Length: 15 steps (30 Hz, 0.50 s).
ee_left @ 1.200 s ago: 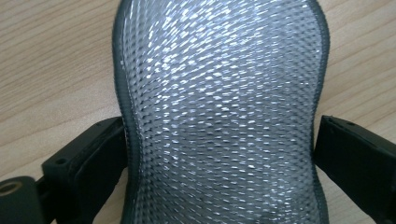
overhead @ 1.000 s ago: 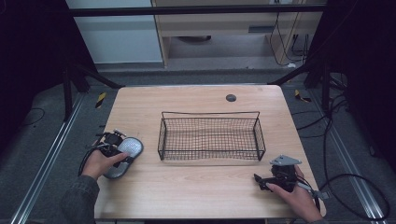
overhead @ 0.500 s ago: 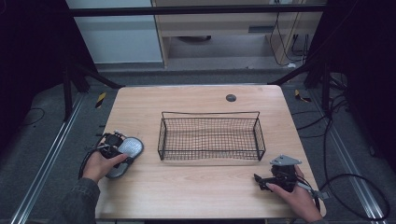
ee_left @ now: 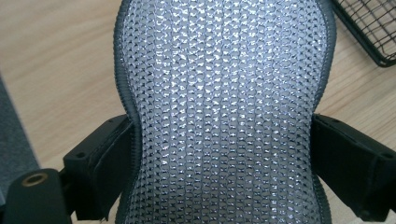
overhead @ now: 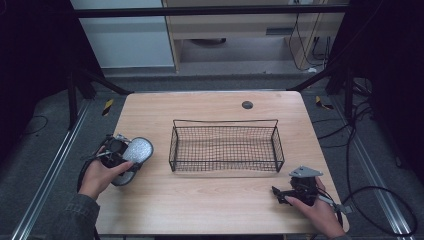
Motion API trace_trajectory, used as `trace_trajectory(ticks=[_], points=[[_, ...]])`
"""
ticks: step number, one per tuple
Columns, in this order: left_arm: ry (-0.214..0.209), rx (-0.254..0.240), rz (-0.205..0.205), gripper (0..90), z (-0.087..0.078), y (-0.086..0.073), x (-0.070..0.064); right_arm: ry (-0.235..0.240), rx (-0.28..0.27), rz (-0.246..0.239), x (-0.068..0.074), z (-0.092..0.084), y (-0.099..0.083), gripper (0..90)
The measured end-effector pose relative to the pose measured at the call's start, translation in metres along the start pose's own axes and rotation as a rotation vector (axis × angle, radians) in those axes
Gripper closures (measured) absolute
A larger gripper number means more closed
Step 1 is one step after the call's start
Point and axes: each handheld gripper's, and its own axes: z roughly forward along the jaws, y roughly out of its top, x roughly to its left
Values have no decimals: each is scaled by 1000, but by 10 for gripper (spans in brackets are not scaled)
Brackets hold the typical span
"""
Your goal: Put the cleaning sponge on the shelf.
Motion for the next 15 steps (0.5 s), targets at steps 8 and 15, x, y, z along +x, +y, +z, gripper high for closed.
trace_trajectory(ticks=[8, 15], points=[[20, -39, 59, 95, -21, 10, -8, 1, 0, -1, 0, 0, 0, 4], [27, -82, 124, 103, -42, 28, -19, 1, 0, -1, 0, 0, 0, 4]])
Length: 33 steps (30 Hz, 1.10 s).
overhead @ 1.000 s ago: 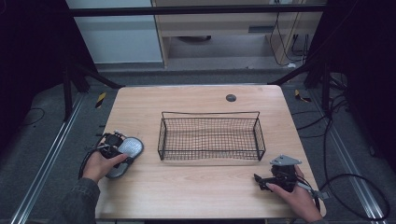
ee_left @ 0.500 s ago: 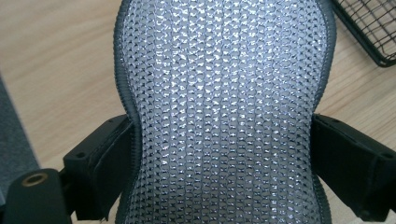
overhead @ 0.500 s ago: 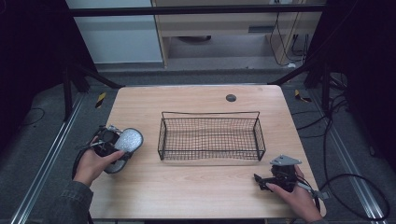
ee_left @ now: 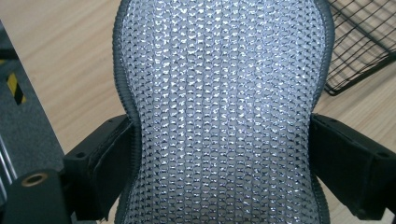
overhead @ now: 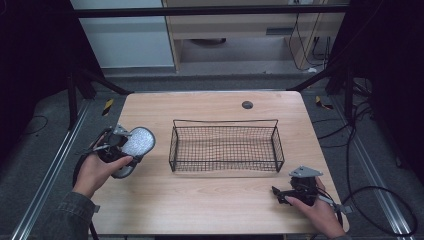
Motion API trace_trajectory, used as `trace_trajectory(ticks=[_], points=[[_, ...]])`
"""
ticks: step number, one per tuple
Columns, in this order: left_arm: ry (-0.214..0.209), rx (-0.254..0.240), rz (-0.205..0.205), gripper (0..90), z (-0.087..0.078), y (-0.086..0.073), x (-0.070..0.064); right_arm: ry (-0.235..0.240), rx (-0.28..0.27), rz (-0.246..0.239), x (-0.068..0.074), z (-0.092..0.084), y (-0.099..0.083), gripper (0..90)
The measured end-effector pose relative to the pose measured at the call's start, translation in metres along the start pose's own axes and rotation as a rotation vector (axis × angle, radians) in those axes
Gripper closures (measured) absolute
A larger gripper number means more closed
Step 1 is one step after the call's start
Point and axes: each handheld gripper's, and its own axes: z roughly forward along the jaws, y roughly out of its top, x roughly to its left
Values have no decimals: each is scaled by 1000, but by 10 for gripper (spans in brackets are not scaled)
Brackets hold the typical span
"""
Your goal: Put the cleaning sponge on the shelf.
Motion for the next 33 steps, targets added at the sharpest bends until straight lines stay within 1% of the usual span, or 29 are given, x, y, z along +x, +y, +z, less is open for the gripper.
trace_trajectory(ticks=[1, 2, 3, 5, 6, 9, 10, 12, 13, 15, 16, 17, 19, 20, 22, 24, 27, 29, 31, 33], points=[[0, -4, 10, 105, -3, 3, -2, 0, 0, 0, 0, 0, 0, 4], [0, -4, 10, 106, -3, 3, -2, 0, -1, -2, 0, 0, 0, 5], [6, -15, 37, 107, -9, 10, -5, 0, 0, 0, 0, 0, 0, 4], [6, -25, 59, 108, -14, 16, -8, 0, 0, -2, 0, 0, 0, 4], [6, -25, 59, 108, -14, 16, -8, 0, 0, 0, 0, 0, 0, 4], [9, -35, 87, 108, -20, 25, -12, 0, 0, -2, 0, 0, 0, 4], [10, -39, 91, 108, -21, 27, -14, 0, 0, 0, 0, 0, 0, 4], [8, -53, 110, 108, -24, 35, -18, 0, 0, -1, 0, 0, 0, 4], [16, -56, 128, 108, -25, 39, -19, 0, 0, -1, 0, 0, 0, 4], [16, -60, 144, 109, -26, 45, -22, -1, 0, -1, 0, 0, 0, 4], [16, -60, 164, 109, -25, 51, -25, -1, -1, -2, 0, 0, 0, 5], [16, -60, 164, 109, -25, 51, -25, -1, -1, -2, 0, 0, 0, 5], [8, -54, 172, 109, -24, 58, -30, 0, 0, -1, 0, 0, 0, 4], [8, -53, 194, 110, -22, 65, -33, 0, -1, -2, 0, 0, 0, 4], [5, -53, 202, 110, -22, 67, -35, 0, 0, -2, 0, 0, 0, 4], [13, -61, 233, 110, -21, 79, -41, 1, 0, -1, 0, 0, 0, 5], [9, -77, 245, 110, -21, 89, -45, 3, -2, -11, -1, 0, 0, 5], [8, -78, 247, 110, -21, 92, -47, 4, -1, -11, -1, 0, 0, 5], [3, -83, 271, 110, -18, 102, -52, 3, -2, -11, -1, 0, 0, 4], [6, -79, 278, 110, -17, 104, -54, 4, -1, -11, -1, 0, 0, 4]])
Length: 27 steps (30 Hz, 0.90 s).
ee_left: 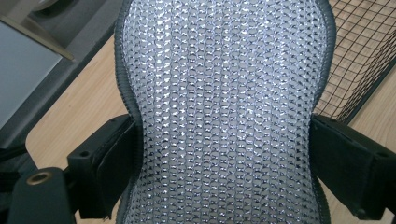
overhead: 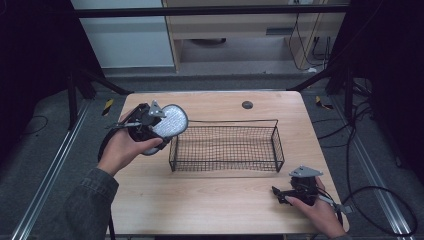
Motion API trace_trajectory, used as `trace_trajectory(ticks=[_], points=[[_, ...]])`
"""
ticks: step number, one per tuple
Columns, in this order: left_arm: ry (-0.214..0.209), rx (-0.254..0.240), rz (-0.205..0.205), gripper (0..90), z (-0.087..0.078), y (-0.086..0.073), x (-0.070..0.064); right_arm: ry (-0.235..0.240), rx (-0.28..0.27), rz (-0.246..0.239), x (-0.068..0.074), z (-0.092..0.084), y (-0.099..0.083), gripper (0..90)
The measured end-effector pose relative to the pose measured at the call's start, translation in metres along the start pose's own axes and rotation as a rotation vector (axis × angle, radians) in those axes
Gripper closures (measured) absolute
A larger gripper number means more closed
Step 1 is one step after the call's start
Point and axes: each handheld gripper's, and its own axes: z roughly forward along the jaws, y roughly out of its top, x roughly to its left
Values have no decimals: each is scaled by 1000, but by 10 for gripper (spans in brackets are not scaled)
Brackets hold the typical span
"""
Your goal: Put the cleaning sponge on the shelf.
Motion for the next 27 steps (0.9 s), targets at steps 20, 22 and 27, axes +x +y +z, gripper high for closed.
trace_trajectory(ticks=[20, 22, 27], points=[[-46, -5, 106, 114, 21, 45, -26, 0, 0, -10, -1, 0, 0, 4], [-52, -12, 114, 114, 23, 49, -28, 1, 1, -8, 0, 0, 0, 4], [-65, -17, 123, 114, 30, 55, -31, 1, 1, -10, -1, 1, 0, 4]])
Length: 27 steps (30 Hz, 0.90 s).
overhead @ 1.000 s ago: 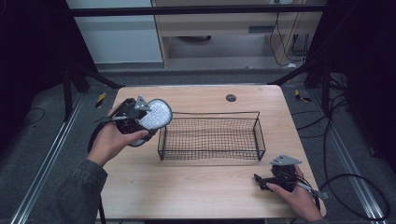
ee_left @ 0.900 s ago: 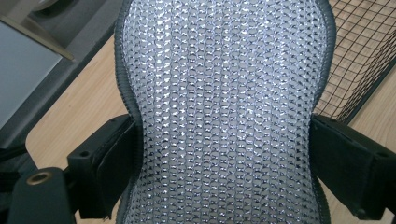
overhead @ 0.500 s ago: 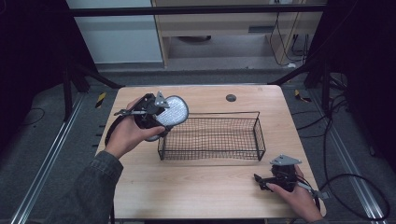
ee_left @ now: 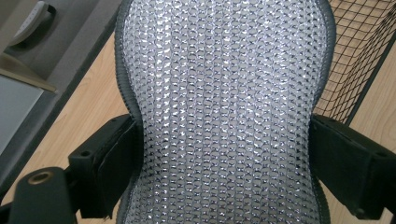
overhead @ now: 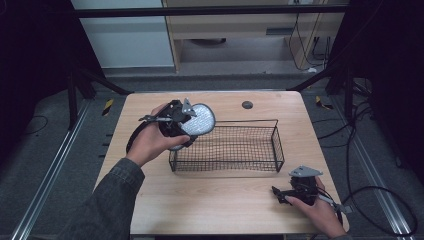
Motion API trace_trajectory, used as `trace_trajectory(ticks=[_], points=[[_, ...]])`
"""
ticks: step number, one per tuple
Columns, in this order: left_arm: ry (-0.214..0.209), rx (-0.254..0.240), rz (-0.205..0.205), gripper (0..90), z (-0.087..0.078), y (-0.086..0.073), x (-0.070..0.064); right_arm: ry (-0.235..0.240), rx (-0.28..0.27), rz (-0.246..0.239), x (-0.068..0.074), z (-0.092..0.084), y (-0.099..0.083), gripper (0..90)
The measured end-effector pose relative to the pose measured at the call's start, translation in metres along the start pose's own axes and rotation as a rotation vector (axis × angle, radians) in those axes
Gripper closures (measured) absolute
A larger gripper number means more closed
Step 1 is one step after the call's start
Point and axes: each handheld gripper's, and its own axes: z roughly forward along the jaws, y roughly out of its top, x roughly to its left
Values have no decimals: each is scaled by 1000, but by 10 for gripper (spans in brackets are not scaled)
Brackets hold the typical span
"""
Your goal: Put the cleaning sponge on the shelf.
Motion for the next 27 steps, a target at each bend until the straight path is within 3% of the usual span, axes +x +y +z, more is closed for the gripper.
trace_trajectory(ticks=[27], points=[[-23, 24, 71, 127, 22, 18, -16, 3, 0, 3, 0, 0, 0, 4]])
